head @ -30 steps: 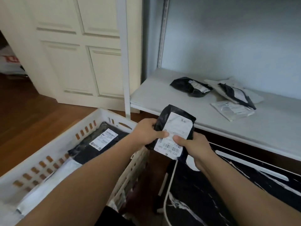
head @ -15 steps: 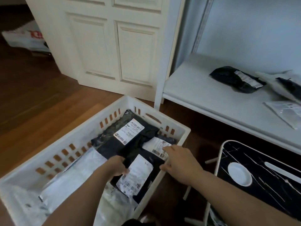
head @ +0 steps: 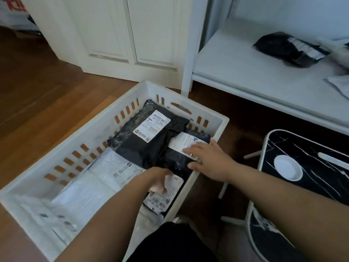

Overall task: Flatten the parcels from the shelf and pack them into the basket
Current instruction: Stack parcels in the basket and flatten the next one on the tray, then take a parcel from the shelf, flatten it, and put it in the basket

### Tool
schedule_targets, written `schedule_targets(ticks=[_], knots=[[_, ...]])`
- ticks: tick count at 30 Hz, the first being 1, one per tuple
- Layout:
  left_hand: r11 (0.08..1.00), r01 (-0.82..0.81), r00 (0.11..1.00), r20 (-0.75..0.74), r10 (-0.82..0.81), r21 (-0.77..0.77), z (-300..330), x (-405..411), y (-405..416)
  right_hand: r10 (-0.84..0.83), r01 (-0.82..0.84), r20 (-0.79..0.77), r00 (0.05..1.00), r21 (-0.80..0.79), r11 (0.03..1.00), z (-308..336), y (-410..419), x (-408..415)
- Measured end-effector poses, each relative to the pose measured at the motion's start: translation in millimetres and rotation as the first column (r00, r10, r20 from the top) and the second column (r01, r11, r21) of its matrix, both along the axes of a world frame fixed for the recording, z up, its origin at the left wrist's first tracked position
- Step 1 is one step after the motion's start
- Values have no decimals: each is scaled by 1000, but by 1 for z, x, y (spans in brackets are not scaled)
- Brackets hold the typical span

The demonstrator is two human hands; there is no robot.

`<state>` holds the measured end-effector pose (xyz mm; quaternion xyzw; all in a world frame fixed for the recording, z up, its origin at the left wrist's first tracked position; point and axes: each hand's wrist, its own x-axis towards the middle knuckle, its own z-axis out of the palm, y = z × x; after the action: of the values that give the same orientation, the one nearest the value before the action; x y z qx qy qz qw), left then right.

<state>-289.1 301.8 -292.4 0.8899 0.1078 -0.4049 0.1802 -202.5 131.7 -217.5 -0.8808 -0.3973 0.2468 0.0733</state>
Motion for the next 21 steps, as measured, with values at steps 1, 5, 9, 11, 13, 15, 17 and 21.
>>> schedule_targets(ticks=[1,5,9,11,13,15,17,21], knots=[[1000,-6,999,-45,5,-8,2,3,-4,-2,2,1,1000,2,1000,0,-2,0],[984,-129,982,-153,110,-122,31,23,-10,-104,107,-38,994,86,991,12,-12,-3],[986,-155,960,226,166,-65,76,57,-18,-273,276,-46,961,172,945,33,-48,5],[986,-168,903,400,157,-7,99,74,-29,-337,334,-8,942,150,931,41,-76,14],[985,-169,863,478,165,-35,121,88,-47,-402,396,32,915,115,911,49,-106,24],[991,-122,835,533,134,-59,143,106,-81,-466,460,80,881,79,884,60,-145,33],[995,-45,819,568,86,-87,159,122,-119,-511,510,100,854,37,859,70,-184,41],[989,129,768,638,-53,-73,169,159,-200,-611,614,136,780,22,789,83,-256,53]])
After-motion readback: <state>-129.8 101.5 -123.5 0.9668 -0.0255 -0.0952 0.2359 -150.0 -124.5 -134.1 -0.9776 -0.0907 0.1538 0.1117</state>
